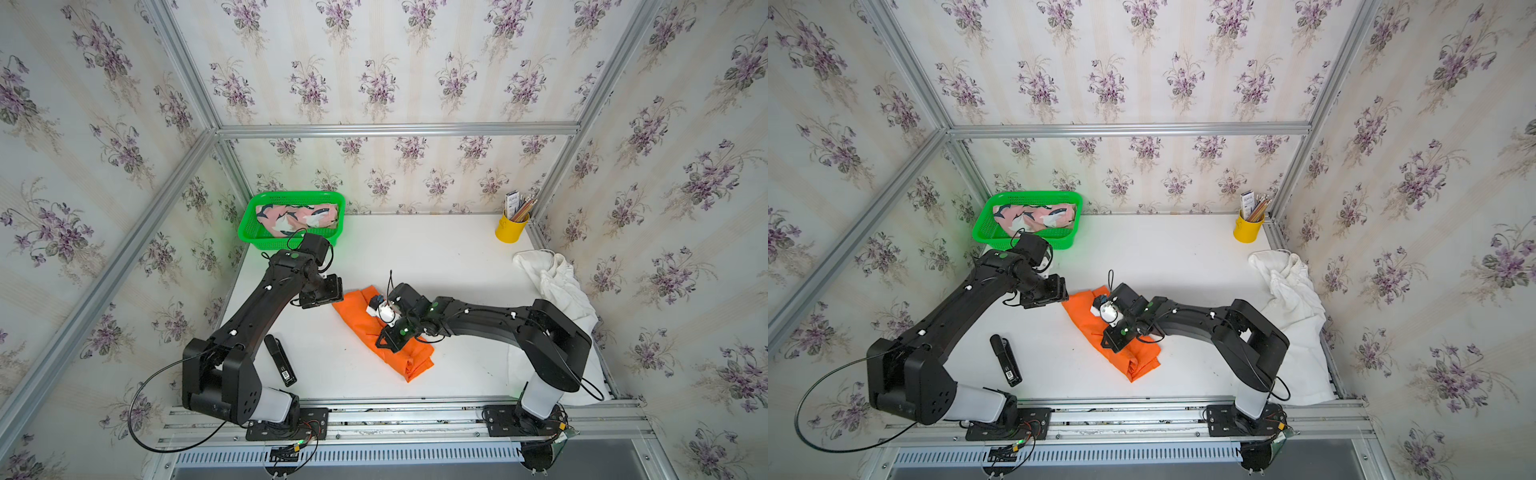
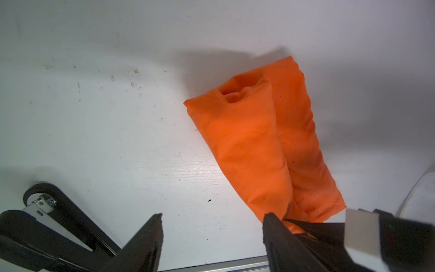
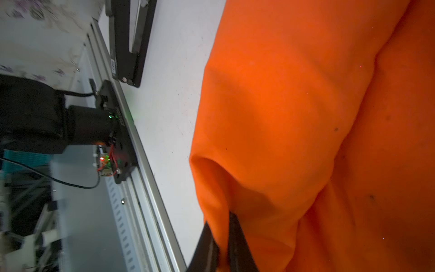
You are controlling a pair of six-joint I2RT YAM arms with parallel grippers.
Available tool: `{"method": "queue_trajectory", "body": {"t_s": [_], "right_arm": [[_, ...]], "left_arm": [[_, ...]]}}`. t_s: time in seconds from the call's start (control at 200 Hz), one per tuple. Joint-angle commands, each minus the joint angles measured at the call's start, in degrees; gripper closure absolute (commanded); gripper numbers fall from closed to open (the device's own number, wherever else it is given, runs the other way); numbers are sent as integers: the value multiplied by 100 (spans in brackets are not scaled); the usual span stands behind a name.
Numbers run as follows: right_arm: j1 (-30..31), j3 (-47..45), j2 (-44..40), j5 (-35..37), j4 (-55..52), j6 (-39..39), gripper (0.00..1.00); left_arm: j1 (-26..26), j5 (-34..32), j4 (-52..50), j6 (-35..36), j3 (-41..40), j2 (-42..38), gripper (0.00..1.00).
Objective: Roll up the shorts
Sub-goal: Roll the shorts at the center of the board.
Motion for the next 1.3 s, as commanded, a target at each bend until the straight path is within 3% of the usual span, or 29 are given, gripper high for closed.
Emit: {"method": "queue_trajectory", "body": {"t_s": [0.0, 0.265, 0.425, 0.554, 0.784, 0.904, 1.034, 1.219, 1.294], "right_arm": [[-508, -342, -57, -1280, 984, 961, 91], [-1477, -1463, -293, -1182, 1588, 1558, 90], [-1449, -1263, -529, -741, 838, 1018, 90], [-995, -749, -541, -411, 276, 534, 90], [219, 275, -15, -230, -490, -269, 91], [396, 70, -151, -282, -169, -136, 93], [-1, -686, -207, -818, 881, 670, 95], [-45, -1018, -254, -904, 1123, 574, 96], [-47, -1043, -248, -934, 1019, 440, 96]], "left_arm": [[-165, 106, -44, 17, 164, 213, 29], [-931, 109, 208, -60, 1213, 1524, 30], [-1150, 98, 212, -76, 1903, 2078, 30], [-1117, -269, 92, -60, 1947, 2085, 30], [-703, -756, -52, 95, 1181, 1576, 29], [-491, -896, -229, 323, 879, 1365, 29], [-447, -528, -262, 694, 729, 1467, 32], [-511, 744, 110, 1510, 840, 2112, 35], [-553, 836, 30, 1750, 1067, 2429, 34]]}}
